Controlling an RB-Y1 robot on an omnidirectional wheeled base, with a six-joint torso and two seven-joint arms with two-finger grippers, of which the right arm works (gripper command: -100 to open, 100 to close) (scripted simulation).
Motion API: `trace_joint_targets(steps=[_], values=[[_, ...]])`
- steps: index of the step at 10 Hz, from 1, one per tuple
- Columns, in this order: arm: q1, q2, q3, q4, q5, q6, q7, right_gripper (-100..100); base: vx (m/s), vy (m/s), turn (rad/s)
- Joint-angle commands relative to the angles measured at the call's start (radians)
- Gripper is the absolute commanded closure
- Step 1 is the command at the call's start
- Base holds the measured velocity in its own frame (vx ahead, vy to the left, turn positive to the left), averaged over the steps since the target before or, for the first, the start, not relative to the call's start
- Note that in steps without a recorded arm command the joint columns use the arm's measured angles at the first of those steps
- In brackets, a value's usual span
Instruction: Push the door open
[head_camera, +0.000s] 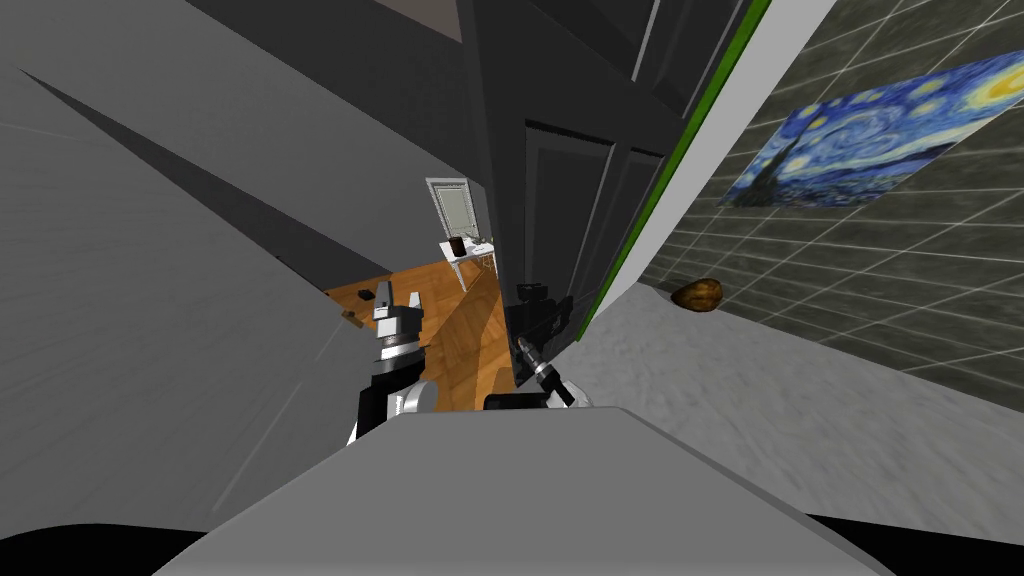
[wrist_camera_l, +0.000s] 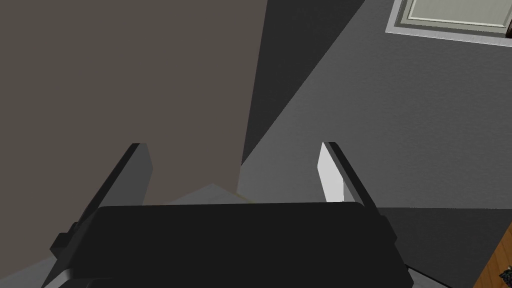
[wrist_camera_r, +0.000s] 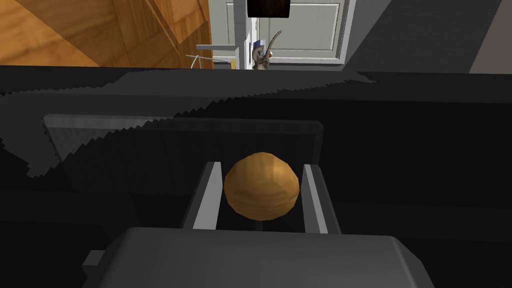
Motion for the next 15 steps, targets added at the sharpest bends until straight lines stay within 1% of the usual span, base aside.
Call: trace_joint_targets(steps=[1, 2, 3, 4, 5, 6, 7, 8, 11, 12, 15], values=[[0.000, 0.000, -0.001, -0.001, 0.000, -0.002, 0.000, 100, -0.007, -0.003, -0.005], [0.000, 0.000, -0.001, -0.001, 0.000, -0.002, 0.000, 100, 0.000, 0.000, 0.000], [-0.001, 0.002, -0.018, 0.007, -0.004, 0.000, 0.006, 100, 0.089, 0.067, -0.024], [-0.002, 0.002, -0.024, 0.009, -0.005, 0.000, 0.008, 100, 0.122, 0.088, -0.026], [-0.004, 0.004, -0.036, 0.013, -0.008, -0.001, 0.012, 100, 0.133, 0.096, -0.035], [-0.006, 0.006, -0.050, 0.018, -0.011, -0.001, 0.017, 100, 0.154, 0.138, -0.012], [-0.007, 0.007, -0.058, 0.021, -0.013, -0.001, 0.019, 100, 0.141, 0.135, -0.050], [-0.010, 0.010, -0.075, 0.026, -0.017, -0.002, 0.025, 100, 0.141, 0.136, -0.039], [-0.014, 0.014, -0.103, 0.036, -0.023, -0.003, 0.035, 100, 0.114, 0.117, -0.025], [-0.014, 0.014, -0.103, 0.036, -0.023, -0.003, 0.035, 100, 0.068, 0.038, -0.001], [-0.019, 0.019, -0.134, 0.046, -0.030, -0.004, 0.045, 100, 0.070, 0.053, -0.032]])
